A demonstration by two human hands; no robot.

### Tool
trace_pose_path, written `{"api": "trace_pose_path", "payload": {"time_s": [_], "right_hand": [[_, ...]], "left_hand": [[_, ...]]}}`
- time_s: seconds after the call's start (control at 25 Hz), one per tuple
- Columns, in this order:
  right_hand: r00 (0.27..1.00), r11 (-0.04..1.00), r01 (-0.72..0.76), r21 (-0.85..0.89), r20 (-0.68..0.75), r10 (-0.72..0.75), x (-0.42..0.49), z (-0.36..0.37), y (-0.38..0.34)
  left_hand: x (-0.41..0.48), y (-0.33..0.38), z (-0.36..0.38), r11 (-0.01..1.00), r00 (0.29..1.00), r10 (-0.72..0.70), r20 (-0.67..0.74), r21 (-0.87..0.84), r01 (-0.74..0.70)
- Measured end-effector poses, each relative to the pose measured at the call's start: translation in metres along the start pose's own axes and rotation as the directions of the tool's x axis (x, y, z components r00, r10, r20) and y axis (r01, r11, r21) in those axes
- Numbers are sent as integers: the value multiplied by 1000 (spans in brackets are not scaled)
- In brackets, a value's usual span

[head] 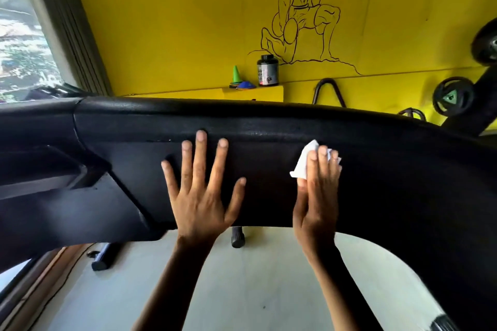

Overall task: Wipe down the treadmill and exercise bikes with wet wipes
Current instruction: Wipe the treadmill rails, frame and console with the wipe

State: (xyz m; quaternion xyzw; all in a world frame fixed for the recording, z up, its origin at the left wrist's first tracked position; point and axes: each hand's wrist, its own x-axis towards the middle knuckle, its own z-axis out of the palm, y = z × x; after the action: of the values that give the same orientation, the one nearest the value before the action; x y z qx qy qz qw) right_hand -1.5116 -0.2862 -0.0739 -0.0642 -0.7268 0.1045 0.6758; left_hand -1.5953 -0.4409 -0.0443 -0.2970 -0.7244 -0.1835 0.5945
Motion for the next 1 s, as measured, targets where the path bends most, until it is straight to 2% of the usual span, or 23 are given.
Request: {"api": "trace_pose_path", "payload": {"time_s": [0.16,0.24,0.32,0.4,0.52,0.6,0.64,0.72,0.8,0.88,1.0], "right_hand": [[999,999,25,-30,27,-24,39,16,-37],[984,992,129,2,120,-129,49,16,-53],[965,976,217,9,150,-216,52,8,-48],[987,990,138,-41,83,-135,53,-4,-15],[994,989,-106,-100,-48,102,46,-23,21],[991,991,-126,-45,-55,124,50,-18,8],[998,998,-68,-2,-2,68,53,-12,-6],[984,990,128,57,119,-134,58,-2,-31],[957,970,241,36,157,-244,59,-3,-27],[982,985,165,-51,98,-160,55,-12,2],[993,990,-107,-95,-50,103,46,-26,29]], "left_hand": [[-3,-4,-2,999,999,33,8,-28,-33],[-2,-4,0,998,998,61,-16,-14,-62],[4,-1,0,997,997,73,-39,-8,-73],[13,8,-1,996,995,87,-54,-27,-89],[23,19,-3,992,993,103,-58,-72,-107],[24,19,0,993,993,101,-65,-61,-105],[23,20,1,994,993,93,-68,-58,-97],[23,22,3,995,992,82,-92,-57,-87],[24,23,3,994,991,84,-105,-63,-91],[25,22,3,993,991,87,-100,-75,-94],[22,22,1,993,992,77,-103,-84,-86]]}}
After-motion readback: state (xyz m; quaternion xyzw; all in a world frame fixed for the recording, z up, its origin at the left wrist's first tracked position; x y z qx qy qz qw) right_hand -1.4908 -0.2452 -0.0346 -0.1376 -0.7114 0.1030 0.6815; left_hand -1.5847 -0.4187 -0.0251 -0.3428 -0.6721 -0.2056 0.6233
